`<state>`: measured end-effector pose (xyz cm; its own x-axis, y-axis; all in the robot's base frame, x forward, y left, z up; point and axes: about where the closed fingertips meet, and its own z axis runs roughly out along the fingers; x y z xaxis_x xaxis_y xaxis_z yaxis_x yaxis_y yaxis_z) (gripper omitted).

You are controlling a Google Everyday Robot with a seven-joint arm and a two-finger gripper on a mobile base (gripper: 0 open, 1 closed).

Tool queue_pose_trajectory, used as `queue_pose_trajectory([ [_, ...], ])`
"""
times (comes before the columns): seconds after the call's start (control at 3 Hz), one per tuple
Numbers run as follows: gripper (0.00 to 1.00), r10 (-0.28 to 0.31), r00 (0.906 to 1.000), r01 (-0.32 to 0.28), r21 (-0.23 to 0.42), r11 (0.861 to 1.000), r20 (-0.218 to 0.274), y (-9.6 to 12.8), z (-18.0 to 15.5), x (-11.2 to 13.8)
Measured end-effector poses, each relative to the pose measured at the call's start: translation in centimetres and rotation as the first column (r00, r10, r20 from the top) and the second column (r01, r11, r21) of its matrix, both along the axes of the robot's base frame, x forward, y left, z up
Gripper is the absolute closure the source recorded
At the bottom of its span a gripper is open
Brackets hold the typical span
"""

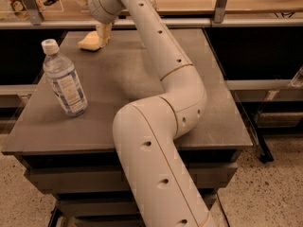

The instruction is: Move sponge near blue plastic bottle

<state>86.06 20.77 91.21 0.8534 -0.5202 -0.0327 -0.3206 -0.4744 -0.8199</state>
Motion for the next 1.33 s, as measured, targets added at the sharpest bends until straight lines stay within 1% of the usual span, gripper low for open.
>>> queue_pose_trajectory([
  [0.33, 0.0, 0.02, 0.9998, -0.02, 0.016, 1.0, -0.008, 1.1, -0.2, -0.3],
  [0.67, 0.0, 0.003, 0.9998, -0.002, 0.033, 0.999, -0.021, 1.1, -0.4, -0.1],
  [1.0, 0.0, -0.026, 0.9991, 0.028, 0.052, 0.998, -0.033, 0.3, 0.0, -0.1],
  [1.33, 0.0, -0.054, 0.9976, 0.057, 0.076, 0.995, -0.043, -0.5, 0.1, -0.9],
])
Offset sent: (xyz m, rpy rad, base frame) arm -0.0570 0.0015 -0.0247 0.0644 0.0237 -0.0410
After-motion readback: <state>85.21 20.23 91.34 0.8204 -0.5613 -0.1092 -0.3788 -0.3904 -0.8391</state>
